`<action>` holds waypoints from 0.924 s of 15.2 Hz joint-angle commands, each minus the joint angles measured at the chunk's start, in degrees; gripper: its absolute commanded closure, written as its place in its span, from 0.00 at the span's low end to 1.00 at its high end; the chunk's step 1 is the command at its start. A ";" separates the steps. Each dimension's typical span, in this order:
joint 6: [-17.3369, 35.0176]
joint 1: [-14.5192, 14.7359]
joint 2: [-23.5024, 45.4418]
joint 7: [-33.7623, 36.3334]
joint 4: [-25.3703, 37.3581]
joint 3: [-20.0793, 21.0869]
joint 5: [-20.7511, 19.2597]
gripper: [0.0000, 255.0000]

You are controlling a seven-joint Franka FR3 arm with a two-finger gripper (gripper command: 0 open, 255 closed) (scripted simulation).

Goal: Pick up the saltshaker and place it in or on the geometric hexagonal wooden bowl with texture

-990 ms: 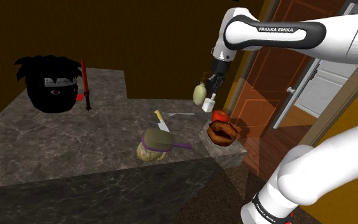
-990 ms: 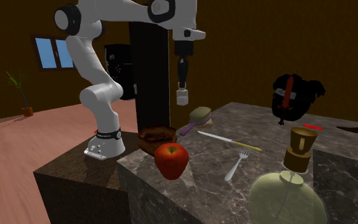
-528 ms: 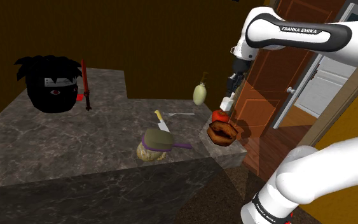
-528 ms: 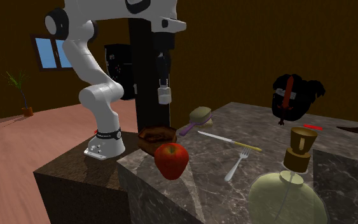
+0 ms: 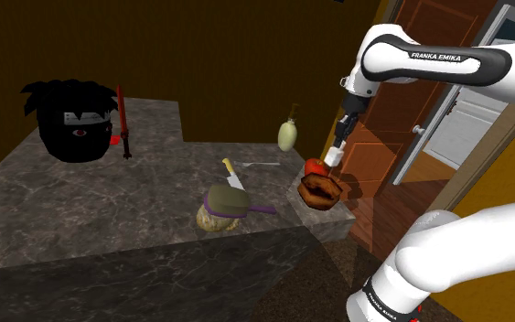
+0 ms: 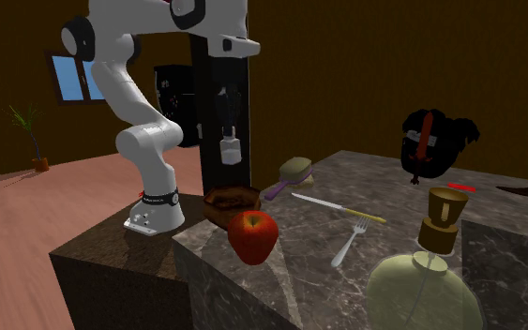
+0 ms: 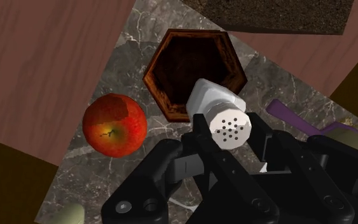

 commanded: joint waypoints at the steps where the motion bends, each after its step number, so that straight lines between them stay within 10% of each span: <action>1: 1.62 -0.08 -0.05 -0.01 -1.64 -0.20 -0.15 1.00; 14: 11.75 -0.47 0.48 0.19 -11.23 -1.34 -1.05 1.00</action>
